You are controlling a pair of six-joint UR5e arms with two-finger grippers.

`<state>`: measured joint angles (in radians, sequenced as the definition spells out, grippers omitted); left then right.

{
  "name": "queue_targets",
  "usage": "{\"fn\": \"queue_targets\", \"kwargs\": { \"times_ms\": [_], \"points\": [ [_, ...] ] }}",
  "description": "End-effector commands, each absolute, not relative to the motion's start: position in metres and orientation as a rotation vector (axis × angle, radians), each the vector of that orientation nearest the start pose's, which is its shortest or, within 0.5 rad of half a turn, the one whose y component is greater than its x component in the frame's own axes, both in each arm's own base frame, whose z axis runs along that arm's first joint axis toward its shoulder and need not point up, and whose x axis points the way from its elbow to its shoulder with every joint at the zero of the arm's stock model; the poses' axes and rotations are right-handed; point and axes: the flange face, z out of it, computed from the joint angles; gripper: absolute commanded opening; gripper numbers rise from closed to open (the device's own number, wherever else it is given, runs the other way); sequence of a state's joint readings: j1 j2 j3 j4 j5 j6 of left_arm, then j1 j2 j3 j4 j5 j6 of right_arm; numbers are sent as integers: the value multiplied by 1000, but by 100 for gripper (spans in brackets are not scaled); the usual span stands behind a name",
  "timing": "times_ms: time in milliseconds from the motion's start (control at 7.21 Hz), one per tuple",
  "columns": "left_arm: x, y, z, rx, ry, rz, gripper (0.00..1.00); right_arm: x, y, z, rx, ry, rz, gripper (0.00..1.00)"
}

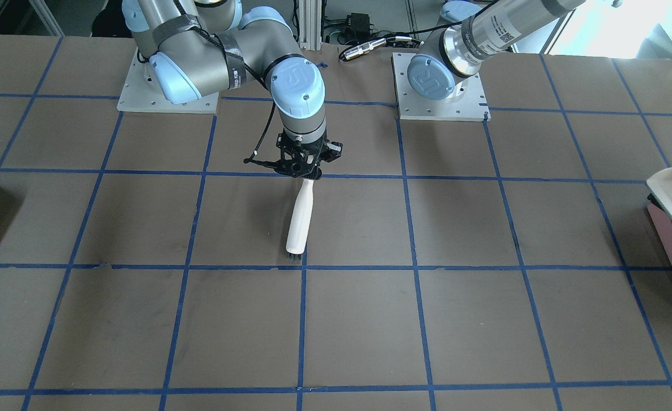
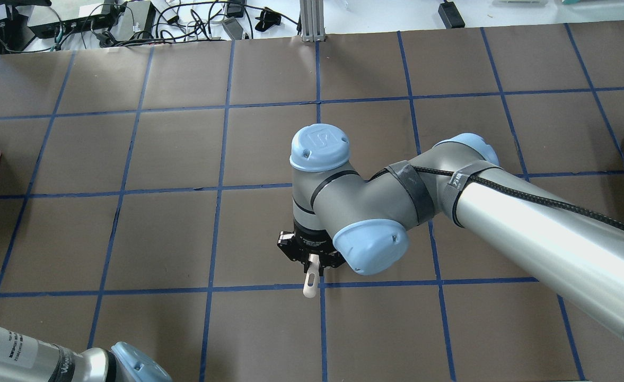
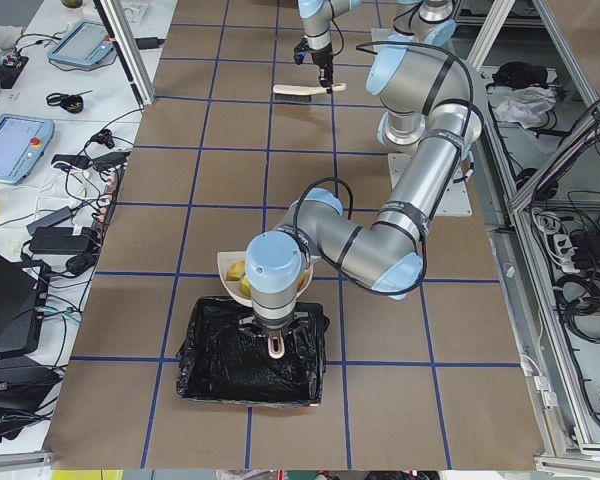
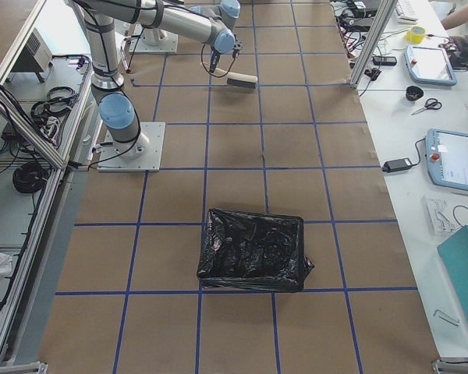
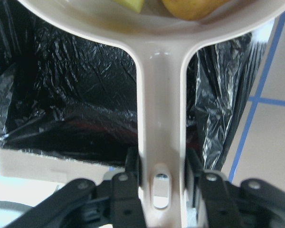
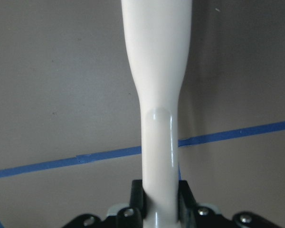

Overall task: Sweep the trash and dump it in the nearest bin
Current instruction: 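Lift the dustpan toward the bin with the left gripper while the right withdraws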

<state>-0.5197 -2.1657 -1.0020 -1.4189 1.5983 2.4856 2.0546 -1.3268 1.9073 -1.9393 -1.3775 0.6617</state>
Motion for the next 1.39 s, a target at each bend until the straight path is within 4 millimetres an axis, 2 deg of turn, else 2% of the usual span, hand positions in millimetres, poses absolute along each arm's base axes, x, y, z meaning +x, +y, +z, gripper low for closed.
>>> {"fn": "queue_targets", "kwargs": {
  "times_ms": [0, 278, 416, 555, 694, 833, 971, 1110, 1249],
  "points": [
    [640, -467, 451, 1927, 2203, 123, 0, 371, -378, 239, 305, 3051, 445, 0],
    [681, -464, 458, 1832, 2132, 124, 0, 370, -379, 235, 304, 3057, 455, 2],
    [695, -462, 458, 1796, 2071, 146, 0, 370, -377, 231, 307, 3059, 461, 13],
    [706, -468, 460, 1745, 1960, 131, 0, 370, -377, 230, 307, 3059, 461, 29],
    [707, -471, 462, 1713, 1938, 107, 0, 367, -379, 226, 306, 3088, 449, 53],
    [705, -472, 478, 1589, 1937, 100, 0, 367, -381, 224, 304, 3103, 436, 66],
    [701, -483, 481, 1524, 1835, 128, 0, 367, -381, 223, 304, 3103, 438, 67],
    [681, -498, 481, 1516, 1771, 158, 0, 367, -382, 225, 304, 3102, 432, 69],
    [663, -502, 483, 1510, 1780, 224, 0, 369, -385, 229, 299, 3096, 409, 70]
  ]
}}
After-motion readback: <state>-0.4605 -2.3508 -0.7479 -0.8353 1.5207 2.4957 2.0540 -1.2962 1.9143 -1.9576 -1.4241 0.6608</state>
